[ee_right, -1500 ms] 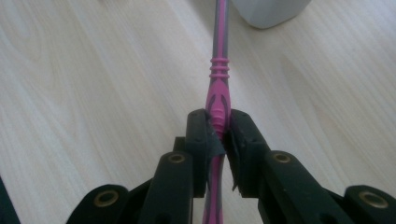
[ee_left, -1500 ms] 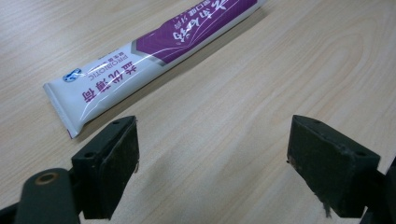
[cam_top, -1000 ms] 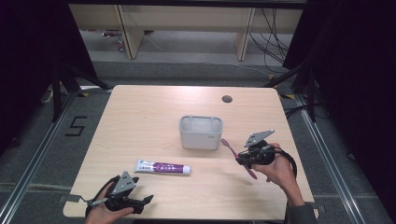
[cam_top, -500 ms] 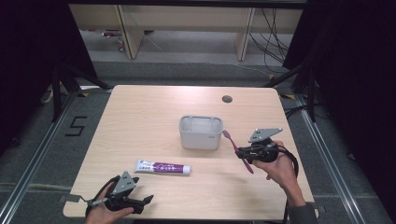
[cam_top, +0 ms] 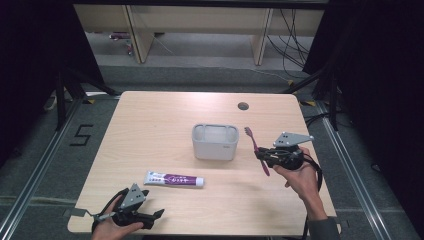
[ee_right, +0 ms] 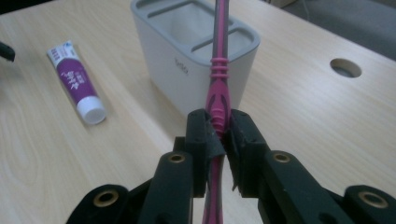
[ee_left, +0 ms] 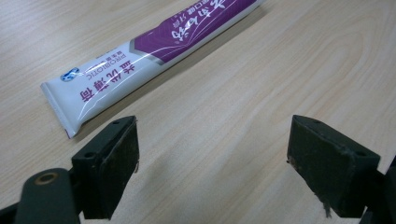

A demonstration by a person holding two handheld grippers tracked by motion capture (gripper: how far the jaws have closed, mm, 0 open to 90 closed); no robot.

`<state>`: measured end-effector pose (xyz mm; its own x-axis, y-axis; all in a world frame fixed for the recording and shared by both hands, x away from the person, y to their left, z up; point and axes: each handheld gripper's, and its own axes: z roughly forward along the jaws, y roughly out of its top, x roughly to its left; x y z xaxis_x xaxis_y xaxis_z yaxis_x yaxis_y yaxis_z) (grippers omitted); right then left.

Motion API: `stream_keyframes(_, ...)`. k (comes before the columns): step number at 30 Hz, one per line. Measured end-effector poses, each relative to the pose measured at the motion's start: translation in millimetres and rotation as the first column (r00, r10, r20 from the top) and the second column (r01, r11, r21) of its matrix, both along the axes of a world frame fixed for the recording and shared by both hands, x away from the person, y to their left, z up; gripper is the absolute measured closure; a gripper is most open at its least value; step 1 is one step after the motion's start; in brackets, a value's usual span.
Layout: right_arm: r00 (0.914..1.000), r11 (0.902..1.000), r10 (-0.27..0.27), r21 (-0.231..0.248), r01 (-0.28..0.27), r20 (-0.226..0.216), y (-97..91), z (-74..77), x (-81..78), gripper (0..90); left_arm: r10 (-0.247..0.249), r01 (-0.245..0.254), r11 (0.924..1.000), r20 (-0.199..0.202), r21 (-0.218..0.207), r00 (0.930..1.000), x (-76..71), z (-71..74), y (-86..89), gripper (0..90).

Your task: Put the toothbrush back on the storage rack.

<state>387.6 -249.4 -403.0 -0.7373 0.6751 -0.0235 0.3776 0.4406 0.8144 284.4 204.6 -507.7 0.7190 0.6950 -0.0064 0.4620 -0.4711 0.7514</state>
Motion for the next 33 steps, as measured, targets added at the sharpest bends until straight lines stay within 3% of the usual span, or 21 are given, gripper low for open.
stream_keyframes(3, 0.9999, 0.9995, -0.01, 0.029, 0.009, 0.011, -1.2, 1.6, 0.6, 79.2, 0.001, -0.001, 1.0, 0.0, -0.001, 1.0, -0.1, -0.2, 0.1, 16.3)
stream_keyframes(5, 0.9988, 0.9993, -0.02, 0.033, 0.018, 0.045, -2.4, 2.5, 2.7, 79.2, 0.003, -0.003, 1.0, 0.001, -0.003, 1.0, 0.1, -0.4, 0.3, 16.3)
stream_keyframes(7, 0.999, 0.9977, -0.04, 0.055, 0.038, 0.019, -1.2, 3.2, 1.9, 79.1, 0.008, -0.008, 1.0, -0.001, -0.006, 1.0, 0.3, -1.1, 0.4, 16.3)
stream_keyframes(8, 0.9977, 0.9981, -0.037, 0.052, 0.034, 0.057, -2.3, 3.3, 4.5, 79.1, 0.006, -0.006, 0.9999, 0.0, 0.009, 1.0, 1.3, -1.1, 1.5, 16.3)
stream_keyframes(9, 0.9985, 0.9983, -0.025, 0.054, 0.022, 0.049, -2.7, 3.9, 5.9, 79.1, 0.013, -0.013, 0.9999, -0.001, -0.007, 0.9999, 1.0, -1.6, 1.1, 16.3)
stream_keyframes(10, 0.9974, 0.9963, -0.05, 0.072, 0.046, 0.052, -1.9, 4.2, 6.0, 79.2, 0.018, -0.018, 0.9998, -0.002, -0.013, 0.9998, 0.9, -1.8, 0.9, 16.3)
stream_keyframes(11, 0.9967, 0.9977, -0.038, 0.058, 0.034, 0.072, -3.3, 4.9, 8.1, 79.2, 0.015, -0.015, 0.9999, -0.004, -0.008, 0.9999, 1.1, -1.5, 1.4, 16.3)
stream_keyframes(14, 0.9972, 0.9954, -0.047, 0.086, 0.042, 0.057, -0.8, 6.2, 10.2, 79.2, 0.022, -0.022, 0.9996, -0.003, -0.019, 0.9997, 1.1, -1.9, 1.1, 16.3)
stream_keyframes(15, 0.9955, 0.9957, -0.041, 0.087, 0.034, 0.086, -0.6, 6.1, 13.3, 79.2, 0.025, -0.025, 0.9996, -0.003, -0.015, 0.9997, 1.1, -1.5, 1.3, 16.3)
stream_keyframes(16, 0.9962, 0.9937, -0.058, 0.099, 0.052, 0.064, 1.3, 6.4, 12.7, 79.1, 0.023, -0.023, 0.9996, -0.003, -0.019, 0.9997, 1.0, -1.6, 1.5, 16.3)
stream_keyframes(17, 0.9944, 0.9941, -0.055, 0.098, 0.046, 0.091, 1.4, 6.7, 15.5, 79.2, 0.026, -0.026, 0.9994, -0.003, -0.022, 0.9997, 1.0, -1.6, 1.5, 16.3)
stream_keyframes(19, 0.9963, 0.9923, -0.065, 0.109, 0.058, 0.056, 3.8, 8.7, 15.4, 79.2, 0.027, -0.027, 0.9993, -0.003, -0.024, 0.9996, 1.2, -1.7, 1.6, 16.3)
stream_keyframes(33, 0.9928, 0.9814, -0.077, 0.183, 0.059, 0.092, 13.4, 20.2, 31.9, 79.1, 0.026, -0.026, 0.9994, -0.004, -0.023, 0.9996, 1.2, -1.8, 1.5, 16.3)
